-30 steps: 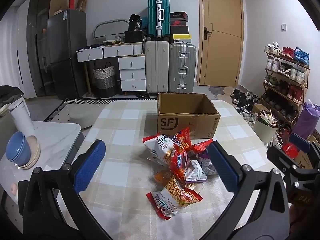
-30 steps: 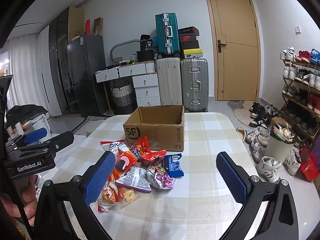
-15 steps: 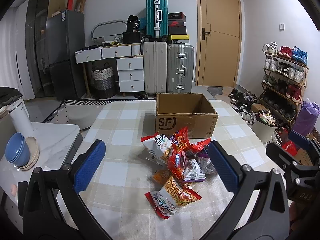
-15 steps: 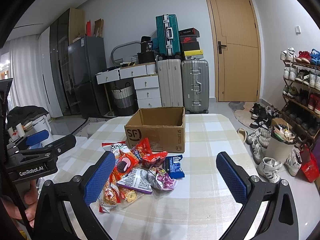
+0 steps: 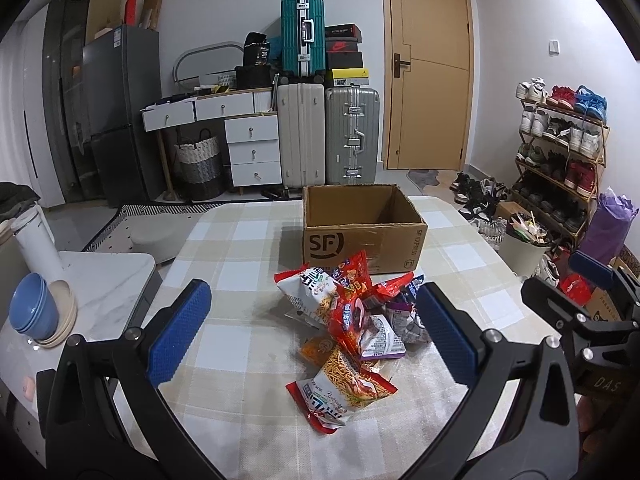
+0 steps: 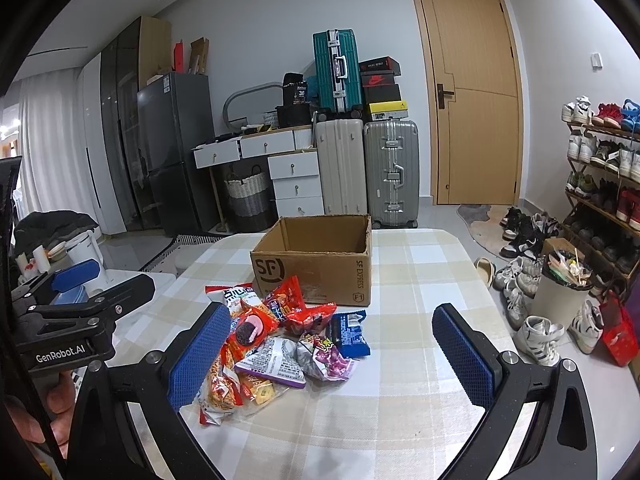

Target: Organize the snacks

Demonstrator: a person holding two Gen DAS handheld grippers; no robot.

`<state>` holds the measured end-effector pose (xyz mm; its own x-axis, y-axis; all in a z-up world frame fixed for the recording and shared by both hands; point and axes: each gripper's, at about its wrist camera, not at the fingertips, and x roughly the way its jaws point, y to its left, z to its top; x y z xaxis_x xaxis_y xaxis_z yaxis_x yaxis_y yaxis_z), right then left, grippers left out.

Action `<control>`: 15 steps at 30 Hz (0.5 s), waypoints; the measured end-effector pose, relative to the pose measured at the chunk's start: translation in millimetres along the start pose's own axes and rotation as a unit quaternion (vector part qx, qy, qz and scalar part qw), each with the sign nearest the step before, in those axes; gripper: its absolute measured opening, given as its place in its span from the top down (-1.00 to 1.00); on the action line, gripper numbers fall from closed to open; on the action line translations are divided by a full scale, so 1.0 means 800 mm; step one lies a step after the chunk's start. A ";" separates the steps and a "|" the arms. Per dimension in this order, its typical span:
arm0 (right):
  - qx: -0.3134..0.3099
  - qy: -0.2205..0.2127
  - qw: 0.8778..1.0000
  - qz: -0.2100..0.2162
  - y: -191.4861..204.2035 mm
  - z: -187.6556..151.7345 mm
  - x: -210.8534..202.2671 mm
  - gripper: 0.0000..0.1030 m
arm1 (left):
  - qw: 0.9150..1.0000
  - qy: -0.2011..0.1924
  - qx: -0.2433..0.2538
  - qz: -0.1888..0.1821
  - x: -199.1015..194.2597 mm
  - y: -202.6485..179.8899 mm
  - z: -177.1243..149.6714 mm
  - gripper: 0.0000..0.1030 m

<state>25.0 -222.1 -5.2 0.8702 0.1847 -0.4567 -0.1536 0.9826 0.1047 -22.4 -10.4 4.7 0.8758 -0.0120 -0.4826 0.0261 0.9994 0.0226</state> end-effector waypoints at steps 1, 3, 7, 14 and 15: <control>0.000 0.000 1.000 0.000 0.000 0.000 0.000 -0.99 | 1.000 0.000 0.000 0.000 0.000 0.000 0.000 -0.99; 0.000 0.000 1.000 0.000 0.000 0.001 0.000 -0.99 | 1.000 0.000 0.000 0.001 -0.002 -0.001 0.000 -0.99; 0.000 0.000 1.000 0.001 0.000 0.000 0.000 -0.99 | 1.000 0.001 0.000 -0.003 0.000 0.002 0.000 -0.99; -0.001 0.002 1.000 0.002 0.000 0.000 0.001 -0.99 | 1.000 0.006 -0.001 -0.009 0.000 0.003 0.001 -0.99; -0.001 0.002 1.000 0.002 0.001 0.000 0.000 -0.99 | 1.000 0.008 -0.002 -0.010 0.003 0.004 0.001 -0.99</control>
<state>25.3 -221.5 -5.0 0.8678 0.1886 -0.4596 -0.1580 0.9819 0.1047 -20.0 -7.6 4.4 0.8672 -0.0308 -0.4970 0.0413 0.9991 0.0103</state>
